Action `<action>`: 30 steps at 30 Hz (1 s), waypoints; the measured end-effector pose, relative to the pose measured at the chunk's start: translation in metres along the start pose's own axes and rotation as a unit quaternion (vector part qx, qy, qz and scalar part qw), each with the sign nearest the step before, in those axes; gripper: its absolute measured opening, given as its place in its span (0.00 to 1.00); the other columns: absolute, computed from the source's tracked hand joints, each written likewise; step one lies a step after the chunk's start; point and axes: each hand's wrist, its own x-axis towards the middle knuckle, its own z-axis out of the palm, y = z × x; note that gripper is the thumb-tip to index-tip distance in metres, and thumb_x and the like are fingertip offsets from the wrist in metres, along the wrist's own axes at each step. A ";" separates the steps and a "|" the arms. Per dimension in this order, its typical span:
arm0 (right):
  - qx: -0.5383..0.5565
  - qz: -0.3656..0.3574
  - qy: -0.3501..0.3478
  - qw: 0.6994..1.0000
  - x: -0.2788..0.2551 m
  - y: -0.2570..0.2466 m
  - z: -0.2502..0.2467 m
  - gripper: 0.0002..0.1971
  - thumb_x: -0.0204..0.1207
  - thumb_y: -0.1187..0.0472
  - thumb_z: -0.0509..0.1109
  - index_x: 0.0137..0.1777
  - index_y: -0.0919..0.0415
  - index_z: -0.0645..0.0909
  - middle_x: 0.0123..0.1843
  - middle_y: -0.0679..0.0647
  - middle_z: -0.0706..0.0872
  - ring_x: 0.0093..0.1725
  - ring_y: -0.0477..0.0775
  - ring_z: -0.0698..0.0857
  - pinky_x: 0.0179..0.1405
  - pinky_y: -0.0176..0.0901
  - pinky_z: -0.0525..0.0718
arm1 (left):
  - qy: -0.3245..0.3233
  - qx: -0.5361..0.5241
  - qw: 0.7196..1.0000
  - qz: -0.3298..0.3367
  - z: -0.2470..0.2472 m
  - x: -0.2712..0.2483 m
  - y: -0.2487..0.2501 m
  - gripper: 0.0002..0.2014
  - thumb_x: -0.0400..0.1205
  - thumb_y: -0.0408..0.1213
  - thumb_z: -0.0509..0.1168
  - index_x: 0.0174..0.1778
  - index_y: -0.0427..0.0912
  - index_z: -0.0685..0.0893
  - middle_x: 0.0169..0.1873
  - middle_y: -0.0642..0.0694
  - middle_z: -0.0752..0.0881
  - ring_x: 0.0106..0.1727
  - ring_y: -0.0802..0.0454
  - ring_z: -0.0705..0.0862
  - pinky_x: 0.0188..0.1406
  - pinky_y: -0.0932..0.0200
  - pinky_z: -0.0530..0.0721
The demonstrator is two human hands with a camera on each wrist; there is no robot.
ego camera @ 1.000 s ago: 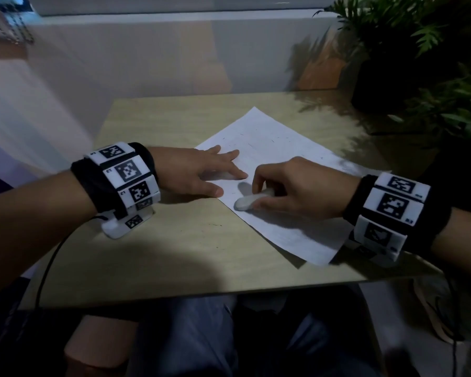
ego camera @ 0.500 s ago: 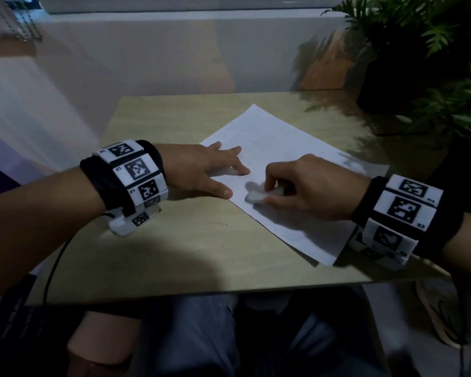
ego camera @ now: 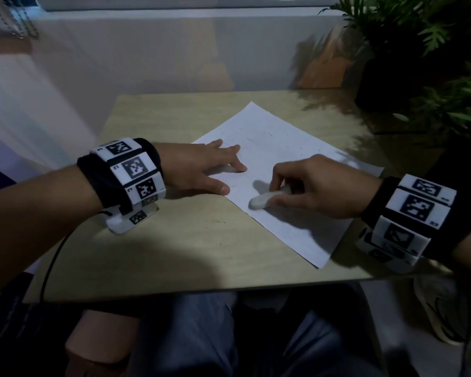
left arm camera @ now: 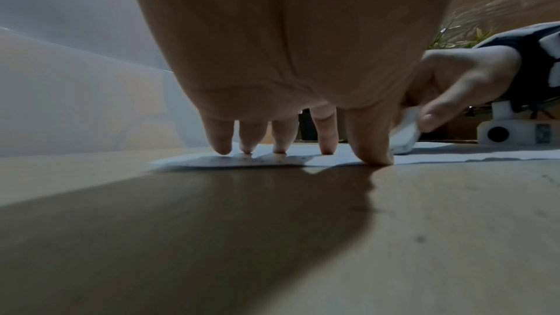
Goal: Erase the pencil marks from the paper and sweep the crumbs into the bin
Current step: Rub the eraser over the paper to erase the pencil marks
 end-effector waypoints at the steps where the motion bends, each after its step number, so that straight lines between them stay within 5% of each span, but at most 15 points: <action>1: -0.033 0.015 0.029 0.999 0.001 0.001 0.000 0.18 0.73 0.34 0.68 0.48 0.48 0.82 0.28 0.39 0.79 0.33 0.42 0.80 0.35 0.42 0.73 | 0.001 -0.001 1.000 0.000 0.000 0.000 0.000 0.30 0.85 0.59 0.64 0.83 0.69 0.62 0.88 0.62 0.42 0.88 0.59 0.38 0.89 0.47 0.47; 3: -0.078 0.013 0.056 0.995 0.001 0.002 0.001 0.17 0.75 0.36 0.69 0.48 0.50 0.81 0.29 0.39 0.79 0.35 0.44 0.81 0.36 0.46 0.75 | 0.000 -0.004 1.000 0.000 -0.001 0.000 0.000 0.30 0.85 0.59 0.64 0.84 0.69 0.62 0.89 0.62 0.43 0.88 0.60 0.38 0.89 0.48 0.47; 6: -0.002 -0.039 -0.024 0.999 -0.003 -0.004 0.003 0.13 0.76 0.41 0.72 0.48 0.50 0.81 0.28 0.42 0.79 0.32 0.45 0.80 0.36 0.42 0.77 | -0.002 -0.004 1.000 0.000 -0.001 0.000 0.001 0.30 0.85 0.59 0.64 0.84 0.68 0.62 0.89 0.61 0.43 0.88 0.60 0.39 0.89 0.49 0.47; 8: 0.036 -0.035 -0.044 0.998 -0.002 -0.003 0.001 0.18 0.72 0.35 0.69 0.47 0.49 0.82 0.29 0.43 0.80 0.33 0.44 0.80 0.34 0.39 0.76 | -0.004 -0.001 1.000 0.000 -0.001 0.000 0.001 0.31 0.85 0.59 0.64 0.84 0.68 0.61 0.89 0.61 0.43 0.88 0.59 0.39 0.89 0.49 0.48; 12: -0.049 0.015 0.044 0.998 0.004 0.000 0.001 0.24 0.69 0.29 0.64 0.47 0.49 0.81 0.28 0.39 0.79 0.33 0.41 0.80 0.34 0.43 0.72 | -0.005 0.007 1.000 0.000 -0.001 0.000 0.002 0.31 0.86 0.59 0.63 0.84 0.67 0.61 0.89 0.62 0.42 0.89 0.59 0.39 0.88 0.50 0.49; 17: 0.016 -0.040 -0.037 0.998 0.000 -0.009 0.008 0.24 0.71 0.30 0.64 0.48 0.50 0.82 0.28 0.40 0.80 0.33 0.41 0.80 0.34 0.38 0.76 | -0.007 0.010 1.000 -0.004 -0.003 -0.001 0.006 0.30 0.86 0.57 0.64 0.84 0.67 0.62 0.89 0.61 0.43 0.89 0.58 0.40 0.88 0.50 0.50; 22: -0.047 0.004 0.044 0.998 0.009 -0.002 0.005 0.21 0.74 0.32 0.67 0.48 0.50 0.81 0.29 0.39 0.80 0.34 0.41 0.80 0.36 0.43 0.72 | -0.005 0.011 1.000 -0.006 -0.004 -0.002 0.007 0.30 0.86 0.57 0.64 0.84 0.66 0.62 0.89 0.61 0.43 0.89 0.57 0.40 0.88 0.50 0.51; 26: 0.014 -0.027 -0.038 0.999 0.005 -0.009 0.006 0.24 0.70 0.29 0.63 0.49 0.49 0.82 0.29 0.42 0.81 0.33 0.43 0.81 0.35 0.40 0.76 | -0.008 0.013 1.000 -0.002 -0.003 -0.001 0.006 0.30 0.86 0.58 0.64 0.84 0.67 0.62 0.89 0.60 0.43 0.89 0.56 0.40 0.88 0.50 0.51; 30: -0.045 0.043 0.046 0.997 0.011 0.000 0.003 0.23 0.73 0.29 0.67 0.47 0.49 0.81 0.32 0.41 0.82 0.36 0.43 0.80 0.39 0.46 0.78 | -0.005 0.012 1.000 0.000 -0.003 -0.001 0.005 0.30 0.85 0.58 0.64 0.84 0.67 0.62 0.89 0.60 0.43 0.89 0.56 0.40 0.88 0.50 0.51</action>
